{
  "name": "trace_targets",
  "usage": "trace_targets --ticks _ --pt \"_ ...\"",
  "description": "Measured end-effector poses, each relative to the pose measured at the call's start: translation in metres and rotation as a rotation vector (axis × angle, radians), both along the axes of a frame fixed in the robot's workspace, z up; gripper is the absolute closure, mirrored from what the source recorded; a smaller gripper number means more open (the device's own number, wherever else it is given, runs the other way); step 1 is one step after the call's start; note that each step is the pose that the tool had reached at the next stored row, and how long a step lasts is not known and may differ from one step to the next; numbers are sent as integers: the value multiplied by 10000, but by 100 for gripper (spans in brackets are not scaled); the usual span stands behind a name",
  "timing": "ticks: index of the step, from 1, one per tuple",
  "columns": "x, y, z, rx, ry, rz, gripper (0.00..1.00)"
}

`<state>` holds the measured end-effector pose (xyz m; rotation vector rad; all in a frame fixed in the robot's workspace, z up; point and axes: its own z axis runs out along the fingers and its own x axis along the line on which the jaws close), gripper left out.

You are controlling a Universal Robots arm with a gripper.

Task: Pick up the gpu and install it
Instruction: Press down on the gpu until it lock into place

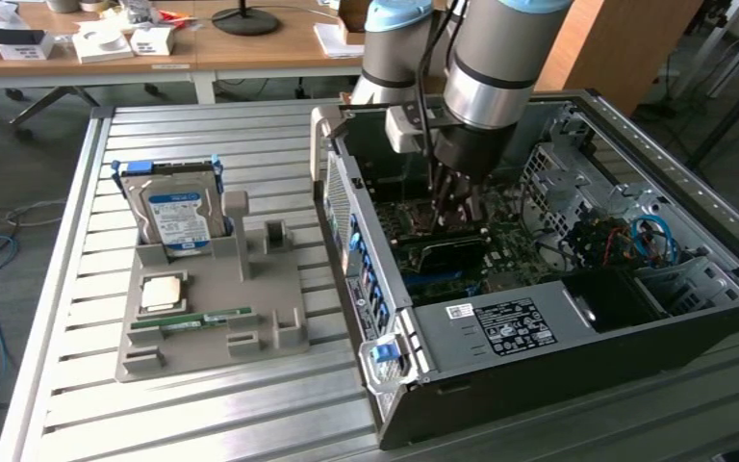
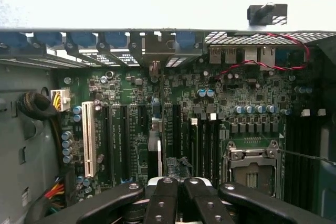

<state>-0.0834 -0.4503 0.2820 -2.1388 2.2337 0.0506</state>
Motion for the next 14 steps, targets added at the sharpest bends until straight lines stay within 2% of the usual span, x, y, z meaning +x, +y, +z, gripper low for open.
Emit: trace_targets --ticks 8,14 --pt "-28 0 -90 0 0 0 89" --pt "-38 -1 -118 -1 0 0 89"
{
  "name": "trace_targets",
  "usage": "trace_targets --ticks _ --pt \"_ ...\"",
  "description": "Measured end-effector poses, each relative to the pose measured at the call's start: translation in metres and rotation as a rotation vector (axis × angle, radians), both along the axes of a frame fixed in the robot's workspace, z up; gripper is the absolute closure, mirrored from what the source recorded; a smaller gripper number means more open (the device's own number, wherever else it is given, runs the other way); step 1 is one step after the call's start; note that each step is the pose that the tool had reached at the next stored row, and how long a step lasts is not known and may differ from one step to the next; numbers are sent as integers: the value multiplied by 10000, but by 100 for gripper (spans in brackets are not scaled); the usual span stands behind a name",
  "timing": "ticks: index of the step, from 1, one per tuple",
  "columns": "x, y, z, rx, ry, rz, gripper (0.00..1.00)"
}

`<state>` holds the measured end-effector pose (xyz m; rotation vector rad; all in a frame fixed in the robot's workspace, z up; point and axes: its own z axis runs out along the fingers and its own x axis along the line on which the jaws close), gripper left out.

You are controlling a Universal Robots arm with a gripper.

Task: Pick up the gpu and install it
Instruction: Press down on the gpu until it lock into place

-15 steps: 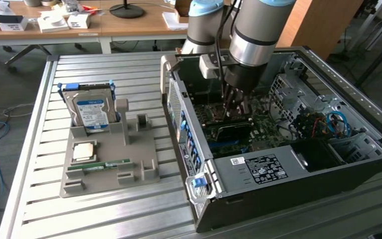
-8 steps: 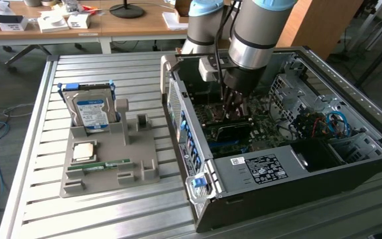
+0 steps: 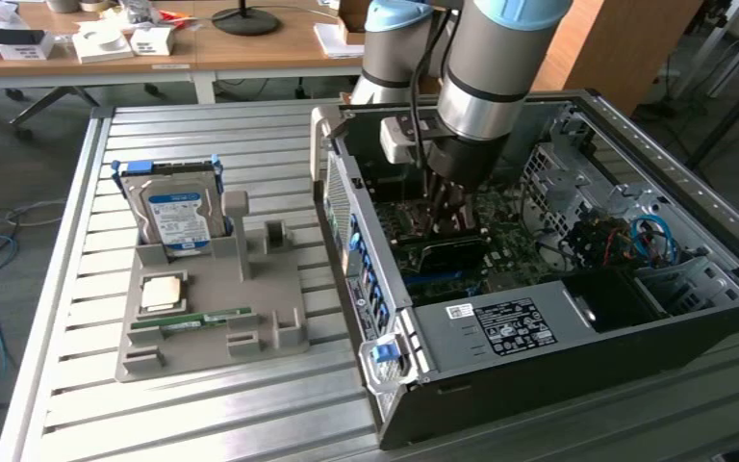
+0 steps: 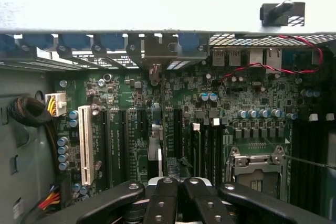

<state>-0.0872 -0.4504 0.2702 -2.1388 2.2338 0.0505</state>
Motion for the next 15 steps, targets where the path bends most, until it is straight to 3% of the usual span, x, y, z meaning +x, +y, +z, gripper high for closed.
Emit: trace_targets --ticks 15 --pt "-1 -32 -28 -3 1 9 89"
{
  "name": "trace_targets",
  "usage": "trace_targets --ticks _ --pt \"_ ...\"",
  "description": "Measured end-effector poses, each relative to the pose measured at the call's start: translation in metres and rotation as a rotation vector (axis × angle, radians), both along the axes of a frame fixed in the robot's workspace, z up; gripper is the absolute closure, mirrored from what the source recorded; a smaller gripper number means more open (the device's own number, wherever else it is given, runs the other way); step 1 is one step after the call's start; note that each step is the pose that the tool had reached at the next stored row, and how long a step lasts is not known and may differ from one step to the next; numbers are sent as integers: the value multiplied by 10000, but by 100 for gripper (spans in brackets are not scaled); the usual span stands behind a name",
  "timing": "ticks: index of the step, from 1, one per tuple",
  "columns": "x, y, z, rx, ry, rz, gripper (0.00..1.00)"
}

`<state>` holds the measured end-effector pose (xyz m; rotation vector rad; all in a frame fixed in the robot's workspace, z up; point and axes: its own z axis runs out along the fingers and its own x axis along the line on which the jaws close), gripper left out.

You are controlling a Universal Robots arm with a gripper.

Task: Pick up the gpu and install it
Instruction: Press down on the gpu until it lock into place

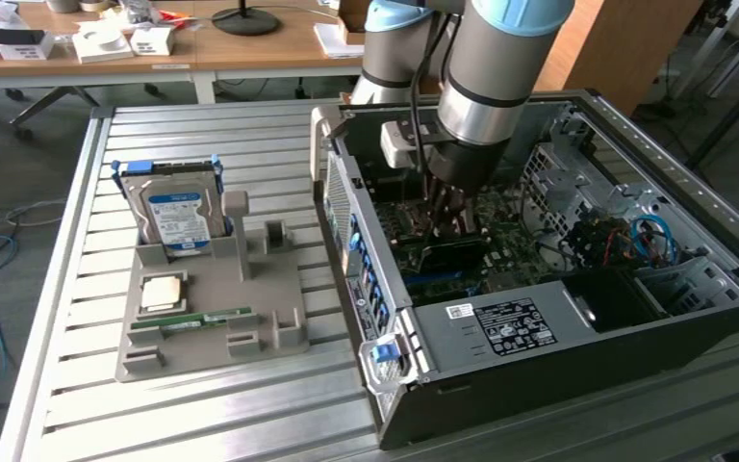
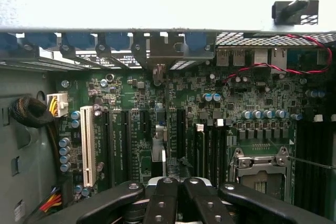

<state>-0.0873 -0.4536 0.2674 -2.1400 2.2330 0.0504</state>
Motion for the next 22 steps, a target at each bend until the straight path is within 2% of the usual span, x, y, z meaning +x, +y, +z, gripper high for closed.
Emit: trace_targets --ticks 4,13,22 --pt "0 -5 -3 6 -3 0 89" --pt "-5 -46 -2 32 -5 4 89" --pt "-6 -48 -10 29 -4 3 89"
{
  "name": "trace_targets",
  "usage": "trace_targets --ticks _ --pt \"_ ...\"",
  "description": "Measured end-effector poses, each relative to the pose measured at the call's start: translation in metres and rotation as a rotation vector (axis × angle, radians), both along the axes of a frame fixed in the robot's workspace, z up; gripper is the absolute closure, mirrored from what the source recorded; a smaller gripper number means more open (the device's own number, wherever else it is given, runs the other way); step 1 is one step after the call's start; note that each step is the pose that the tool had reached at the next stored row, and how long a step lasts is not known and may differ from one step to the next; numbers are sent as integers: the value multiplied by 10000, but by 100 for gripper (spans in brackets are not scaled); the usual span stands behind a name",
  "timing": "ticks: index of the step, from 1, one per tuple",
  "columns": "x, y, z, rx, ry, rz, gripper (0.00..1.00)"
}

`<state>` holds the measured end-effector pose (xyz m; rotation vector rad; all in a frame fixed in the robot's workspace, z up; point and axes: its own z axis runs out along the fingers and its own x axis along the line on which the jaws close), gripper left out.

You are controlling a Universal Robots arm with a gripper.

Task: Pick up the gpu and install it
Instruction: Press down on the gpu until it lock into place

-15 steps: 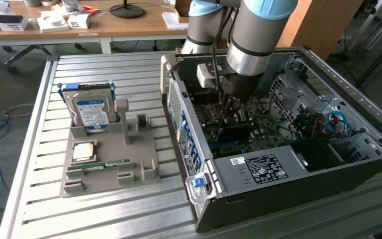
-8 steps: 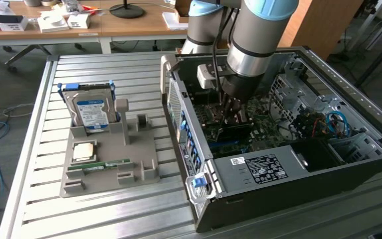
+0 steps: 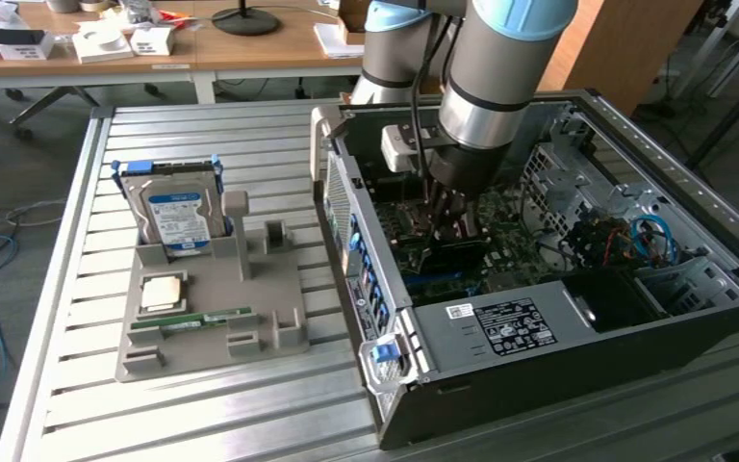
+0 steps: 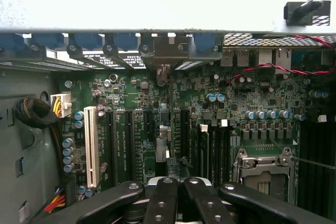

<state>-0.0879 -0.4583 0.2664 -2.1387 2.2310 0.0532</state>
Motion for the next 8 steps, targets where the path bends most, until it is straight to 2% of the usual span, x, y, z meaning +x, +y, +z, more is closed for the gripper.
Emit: trace_targets --ticks 8 --pt "0 -6 -6 0 0 -1 89"
